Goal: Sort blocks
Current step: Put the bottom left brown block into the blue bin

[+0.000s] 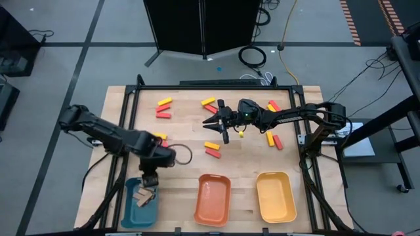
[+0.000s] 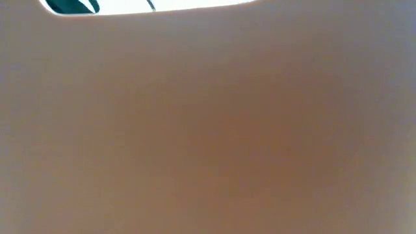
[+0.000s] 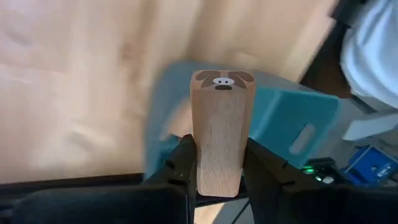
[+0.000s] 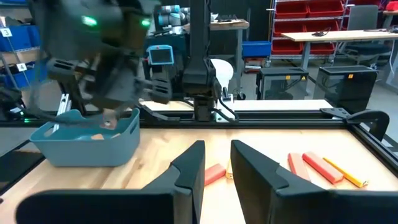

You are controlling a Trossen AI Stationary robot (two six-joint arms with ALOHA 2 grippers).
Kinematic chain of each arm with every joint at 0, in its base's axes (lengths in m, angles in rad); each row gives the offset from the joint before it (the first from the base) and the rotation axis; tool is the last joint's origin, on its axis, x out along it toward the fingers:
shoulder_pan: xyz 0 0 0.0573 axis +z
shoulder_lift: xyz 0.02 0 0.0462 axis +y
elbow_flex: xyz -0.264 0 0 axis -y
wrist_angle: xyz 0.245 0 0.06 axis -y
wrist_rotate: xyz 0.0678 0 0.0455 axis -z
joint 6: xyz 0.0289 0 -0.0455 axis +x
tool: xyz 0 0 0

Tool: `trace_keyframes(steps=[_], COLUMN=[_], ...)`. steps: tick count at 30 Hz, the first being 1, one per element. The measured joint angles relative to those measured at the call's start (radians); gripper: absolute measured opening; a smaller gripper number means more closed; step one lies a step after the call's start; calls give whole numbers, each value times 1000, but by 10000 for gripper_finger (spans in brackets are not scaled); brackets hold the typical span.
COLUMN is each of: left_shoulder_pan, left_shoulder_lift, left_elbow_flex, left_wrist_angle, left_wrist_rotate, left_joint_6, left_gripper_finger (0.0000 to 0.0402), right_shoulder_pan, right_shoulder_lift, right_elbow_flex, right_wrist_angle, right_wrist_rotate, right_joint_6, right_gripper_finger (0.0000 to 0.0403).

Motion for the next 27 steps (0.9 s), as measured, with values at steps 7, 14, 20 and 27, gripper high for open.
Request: trace_keyframes(steps=[7, 14, 20, 27], left_shoulder_pan=[-193, -294, -296, -296], left_shoulder_lift=[-2, 2, 2, 2], left_elbow_flex=[-3, -4, -4, -4], left_wrist_angle=[42, 36, 35, 32], left_wrist_rotate=[-61, -127, -160, -157], left_joint_6=[-193, -202, -276, -284], left_gripper_finger=[90, 91, 91, 93], right_shoulder_pan=[1, 1, 1, 1], right_shoulder_lift=[0, 0, 0, 0], right_elbow_flex=[0, 0, 0, 0], right_wrist_angle=[7, 12, 12, 12], right_wrist_rotate=[0, 0, 0, 0], right_joint_6=[5, 11, 11, 11], right_gripper_finger=[71, 71, 71, 71])
